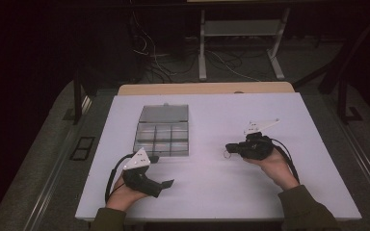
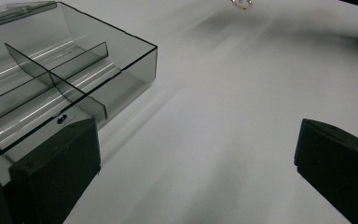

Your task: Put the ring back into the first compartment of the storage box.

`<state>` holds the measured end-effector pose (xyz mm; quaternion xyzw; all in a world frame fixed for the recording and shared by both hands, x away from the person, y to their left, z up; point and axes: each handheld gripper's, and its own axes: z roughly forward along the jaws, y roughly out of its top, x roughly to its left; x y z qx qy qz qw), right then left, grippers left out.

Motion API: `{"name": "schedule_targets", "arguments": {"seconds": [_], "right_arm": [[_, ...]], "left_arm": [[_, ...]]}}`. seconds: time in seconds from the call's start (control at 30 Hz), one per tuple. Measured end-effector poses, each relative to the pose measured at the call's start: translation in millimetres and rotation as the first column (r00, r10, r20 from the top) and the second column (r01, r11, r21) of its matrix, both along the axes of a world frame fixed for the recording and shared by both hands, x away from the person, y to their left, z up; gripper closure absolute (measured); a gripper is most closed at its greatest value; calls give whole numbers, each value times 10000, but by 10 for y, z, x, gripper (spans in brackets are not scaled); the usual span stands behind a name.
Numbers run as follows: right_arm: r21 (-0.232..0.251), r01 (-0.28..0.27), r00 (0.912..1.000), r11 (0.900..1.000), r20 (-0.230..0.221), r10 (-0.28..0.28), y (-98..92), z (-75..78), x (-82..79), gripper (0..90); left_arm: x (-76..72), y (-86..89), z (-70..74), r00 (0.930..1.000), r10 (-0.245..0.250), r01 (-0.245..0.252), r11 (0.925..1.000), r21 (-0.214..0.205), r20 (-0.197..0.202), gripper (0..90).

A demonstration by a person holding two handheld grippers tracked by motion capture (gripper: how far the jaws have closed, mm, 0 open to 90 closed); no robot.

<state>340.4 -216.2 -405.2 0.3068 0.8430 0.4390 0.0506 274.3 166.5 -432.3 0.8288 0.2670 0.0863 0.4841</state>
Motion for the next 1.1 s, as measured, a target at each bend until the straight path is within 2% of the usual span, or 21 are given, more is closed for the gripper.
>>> {"name": "schedule_targets", "arguments": {"seconds": [1.1], "right_arm": [[39, -607, 9981, 9981, -54, 607, 383, 38, 192, 872]], "left_arm": [[-10, 18, 5, 10000, 39, -38, 10000, -73, 70, 0]]}}
